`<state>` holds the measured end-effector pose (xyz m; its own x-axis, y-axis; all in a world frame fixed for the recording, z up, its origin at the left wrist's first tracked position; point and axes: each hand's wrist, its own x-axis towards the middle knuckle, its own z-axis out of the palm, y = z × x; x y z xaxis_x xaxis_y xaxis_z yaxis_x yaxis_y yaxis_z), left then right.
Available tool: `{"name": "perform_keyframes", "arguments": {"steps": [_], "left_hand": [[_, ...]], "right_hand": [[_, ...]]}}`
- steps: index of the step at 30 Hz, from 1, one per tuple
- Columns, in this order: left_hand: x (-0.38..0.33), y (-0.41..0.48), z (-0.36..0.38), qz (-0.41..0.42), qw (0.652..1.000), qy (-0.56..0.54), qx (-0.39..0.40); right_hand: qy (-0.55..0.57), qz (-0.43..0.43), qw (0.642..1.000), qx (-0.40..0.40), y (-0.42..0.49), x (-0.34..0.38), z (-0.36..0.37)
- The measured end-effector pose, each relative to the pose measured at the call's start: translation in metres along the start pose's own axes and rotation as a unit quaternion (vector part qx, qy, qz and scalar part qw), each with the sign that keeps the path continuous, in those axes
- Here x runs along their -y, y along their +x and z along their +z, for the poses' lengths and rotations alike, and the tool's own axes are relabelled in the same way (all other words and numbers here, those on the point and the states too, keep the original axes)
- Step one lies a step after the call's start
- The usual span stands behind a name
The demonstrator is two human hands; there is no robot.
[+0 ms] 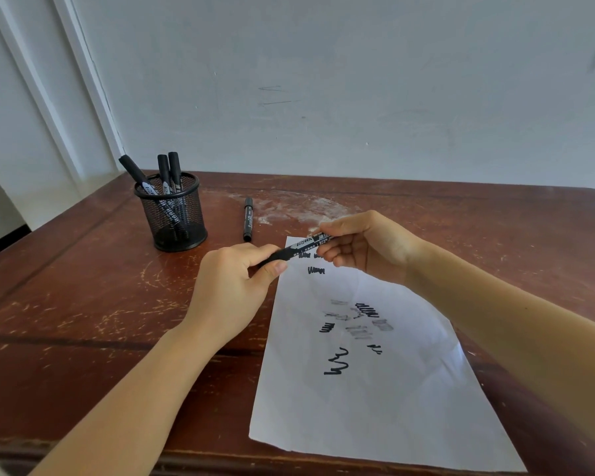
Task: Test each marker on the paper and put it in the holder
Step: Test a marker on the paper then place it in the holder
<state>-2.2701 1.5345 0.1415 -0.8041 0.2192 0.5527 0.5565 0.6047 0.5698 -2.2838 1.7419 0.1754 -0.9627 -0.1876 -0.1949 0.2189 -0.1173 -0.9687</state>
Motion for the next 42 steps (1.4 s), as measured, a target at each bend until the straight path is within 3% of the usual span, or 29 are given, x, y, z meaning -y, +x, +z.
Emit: {"name": "perform_keyframes", "arguments": {"steps": [4,7,13,19,21,25,30,35,42], "left_hand": [[0.0,0.005,0.001,-0.027,0.998,-0.034,0.042],[0.003,0.011,-0.004,-0.076,0.992,-0.097,0.03],[0.005,0.018,-0.016,-0.206,0.957,-0.204,-0.007],[0.016,0.038,-0.053,-0.227,0.947,-0.212,-0.082],[0.03,0.044,-0.067,-0.228,0.95,-0.179,-0.113],[0.066,0.054,-0.084,-0.236,0.956,-0.048,-0.167],[0.081,0.067,-0.081,-0.318,0.926,-0.144,-0.145],[0.092,0.07,-0.075,-0.299,0.926,-0.181,-0.145],[0.104,0.066,-0.071,-0.255,0.945,-0.149,-0.14]], "right_hand": [[-0.048,0.003,0.999,0.009,0.001,0.004,-0.006],[-0.168,-0.028,0.985,0.034,0.003,0.011,-0.008],[-0.416,-0.13,0.899,0.028,0.021,0.026,0.016],[-0.532,-0.192,0.823,0.057,0.051,0.042,0.059],[-0.513,-0.211,0.831,0.041,0.064,0.048,0.071],[-0.399,-0.249,0.882,-0.017,0.09,0.063,0.095],[-0.254,-0.274,0.926,-0.057,0.12,0.078,0.129],[-0.267,-0.257,0.925,-0.089,0.151,0.074,0.15],[-0.454,-0.161,0.876,-0.031,0.171,0.062,0.162]]}}
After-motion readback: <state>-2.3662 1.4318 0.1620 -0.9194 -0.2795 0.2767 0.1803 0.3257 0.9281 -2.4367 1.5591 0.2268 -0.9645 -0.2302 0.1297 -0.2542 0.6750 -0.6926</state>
